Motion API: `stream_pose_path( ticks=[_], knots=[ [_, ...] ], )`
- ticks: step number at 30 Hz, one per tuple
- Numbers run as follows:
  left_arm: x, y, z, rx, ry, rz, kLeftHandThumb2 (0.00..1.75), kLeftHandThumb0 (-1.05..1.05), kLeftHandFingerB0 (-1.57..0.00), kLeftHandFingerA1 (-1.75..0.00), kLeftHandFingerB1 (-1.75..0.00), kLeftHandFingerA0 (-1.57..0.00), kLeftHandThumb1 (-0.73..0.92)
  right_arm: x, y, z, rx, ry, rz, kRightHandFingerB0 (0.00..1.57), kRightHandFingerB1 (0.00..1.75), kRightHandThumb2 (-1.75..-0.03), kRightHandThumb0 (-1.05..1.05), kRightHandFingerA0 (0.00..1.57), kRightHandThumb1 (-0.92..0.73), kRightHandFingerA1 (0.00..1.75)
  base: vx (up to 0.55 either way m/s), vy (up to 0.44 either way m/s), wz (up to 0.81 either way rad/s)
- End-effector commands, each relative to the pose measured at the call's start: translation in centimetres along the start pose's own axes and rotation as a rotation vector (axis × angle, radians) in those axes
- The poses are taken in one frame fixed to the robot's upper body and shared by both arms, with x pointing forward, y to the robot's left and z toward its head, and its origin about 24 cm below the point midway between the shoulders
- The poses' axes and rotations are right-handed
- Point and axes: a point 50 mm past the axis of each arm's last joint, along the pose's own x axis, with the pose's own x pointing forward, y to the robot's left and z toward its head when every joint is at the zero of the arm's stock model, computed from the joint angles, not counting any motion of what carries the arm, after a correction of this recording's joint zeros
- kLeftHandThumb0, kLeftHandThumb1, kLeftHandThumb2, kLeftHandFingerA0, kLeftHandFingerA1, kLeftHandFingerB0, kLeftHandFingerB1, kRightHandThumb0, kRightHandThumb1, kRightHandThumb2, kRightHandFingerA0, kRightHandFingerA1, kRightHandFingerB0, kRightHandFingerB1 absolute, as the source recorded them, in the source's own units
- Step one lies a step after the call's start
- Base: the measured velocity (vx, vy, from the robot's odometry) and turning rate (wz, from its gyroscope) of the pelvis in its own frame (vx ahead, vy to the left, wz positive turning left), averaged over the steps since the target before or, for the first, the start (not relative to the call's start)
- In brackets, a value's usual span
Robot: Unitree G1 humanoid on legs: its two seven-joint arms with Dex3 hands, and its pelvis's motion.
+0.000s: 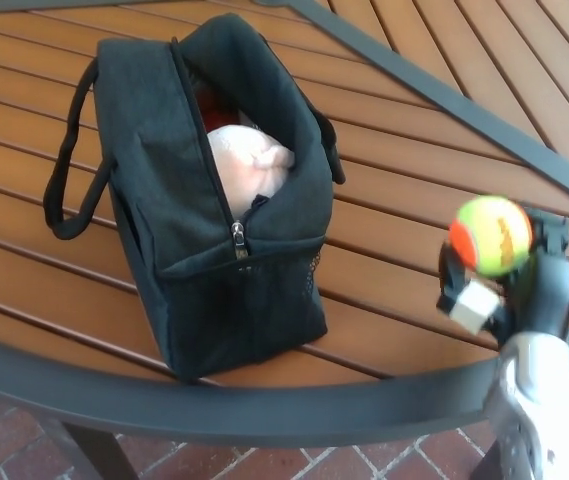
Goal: Pick up a rubric cube, an apple, a tennis ball, a soft toy, a bottle from the table and put it into the lunch box one by one
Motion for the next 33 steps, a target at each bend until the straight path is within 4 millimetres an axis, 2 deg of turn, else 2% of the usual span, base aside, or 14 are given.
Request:
stream_pose_path(
  ticks=[1,6,8,9,13,16,17,21,23,26,27,28,29,33],
  knots=[
    [-0.1,1.7,0.1,0.055,-0.035,0.053,1.10,-0.18,-0.92,-1.26,-1.10,-1.00,0.43,0.0,3.9,4.2,0.212,0.033,0.261,0.77,1.70,-1.30,-0.13,0.98,-0.51,1.75,0.00,0.000,0.00],
    [-0.1,1.7,0.0,-0.005,-0.030,0.044,1.15,-0.16,-0.96,-1.23,-1.09,-1.03,0.43,0.1,5.0,6.6,0.168,-0.001,0.326,0.77,1.72,-1.34,-0.14,0.99,-0.48,1.75,0.00,0.000,0.00],
    [-0.1,1.7,-0.1,0.042,-0.031,0.055,1.15,-0.20,-0.98,-1.23,-1.10,-1.05,0.41,0.1,6.3,8.8,0.131,-0.073,0.395,0.79,1.71,-1.38,-0.15,1.00,-0.45,1.75,0.00,0.000,0.00],
    [-0.2,1.7,-0.1,0.019,-0.029,0.052,1.20,-0.14,-0.96,-1.34,-1.16,-1.01,0.39,0.1,6.5,9.1,0.111,-0.084,0.411,0.80,1.68,-1.33,-0.16,1.00,-0.47,1.75,0.00,0.000,0.00],
    [-0.1,1.8,-0.1,0.007,-0.023,0.060,1.17,-0.20,-1.01,-1.29,-1.14,-1.05,0.39,0.0,7.5,10.8,-0.006,-0.132,0.476,0.79,1.67,-1.28,-0.17,1.02,-0.51,1.75,0.00,0.000,0.00],
    [-0.2,1.9,-0.2,-0.012,-0.027,0.046,1.21,-0.17,-0.98,-1.27,-1.15,-1.03,0.40,0.1,8.5,12.3,-0.130,-0.200,0.509,0.84,1.66,-1.30,-0.19,1.01,-0.49,1.75,0.00,0.000,0.00],
    [-0.2,1.9,-0.2,0.020,-0.029,0.049,1.19,-0.14,-0.93,-1.35,-1.17,-0.97,0.40,0.4,9.4,13.5,-0.258,-0.231,0.558,0.84,1.68,-1.36,-0.19,0.99,-0.47,1.75,0.00,0.000,0.00],
    [-0.2,1.9,-0.2,0.037,-0.031,0.050,1.19,-0.14,-0.93,-1.35,-1.17,-0.97,0.40,0.6,9.6,14.0,-0.316,-0.237,0.576,0.84,1.68,-1.36,-0.19,0.99,-0.47,1.75,0.00,0.000,0.00],
    [-0.2,1.9,-0.2,0.047,-0.034,0.058,1.23,-0.17,-0.95,-1.36,-1.19,-0.99,0.34,1.3,10.5,15.1,-0.525,-0.267,0.610,0.79,1.69,-1.38,-0.22,0.94,-0.42,1.75,0.00,0.000,0.00],
    [-0.2,2.0,-0.2,0.052,-0.035,0.061,1.23,-0.17,-0.95,-1.36,-1.19,-0.99,0.34,1.7,10.8,15.6,-0.623,-0.275,0.618,0.79,1.69,-1.38,-0.22,0.94,-0.42,1.75,0.00,0.000,0.00],
    [-0.2,2.0,-0.2,0.039,-0.032,0.058,1.25,-0.14,-0.93,-1.34,-1.17,-0.99,0.37,2.0,11.1,15.9,-0.719,-0.276,0.624,0.80,1.61,-1.27,-0.24,0.92,-0.45,1.75,0.00,0.000,0.00],
    [-0.2,2.0,-0.2,0.039,-0.032,0.058,1.25,-0.14,-0.93,-1.34,-1.17,-0.99,0.37,2.0,11.1,15.9,-0.719,-0.276,0.624,0.80,1.61,-1.27,-0.24,0.92,-0.45,1.75,0.00,0.000,0.00],
    [-0.2,2.0,-0.2,0.027,-0.031,0.056,1.25,-0.18,-0.93,-1.42,-1.21,-0.97,0.35,2.6,11.5,16.8,-0.911,-0.292,0.605,0.66,1.57,-0.96,-0.25,0.88,-0.57,1.75,0.00,0.000,0.00],
    [-0.2,1.9,-0.2,0.027,-0.030,0.064,1.21,-0.18,-0.94,-1.41,-1.20,-0.96,0.37,3.1,11.9,17.7,-1.058,-0.329,0.565,0.66,1.60,-1.01,-0.24,0.90,-0.55,1.75,0.00,0.000,0.00]
  ],
)
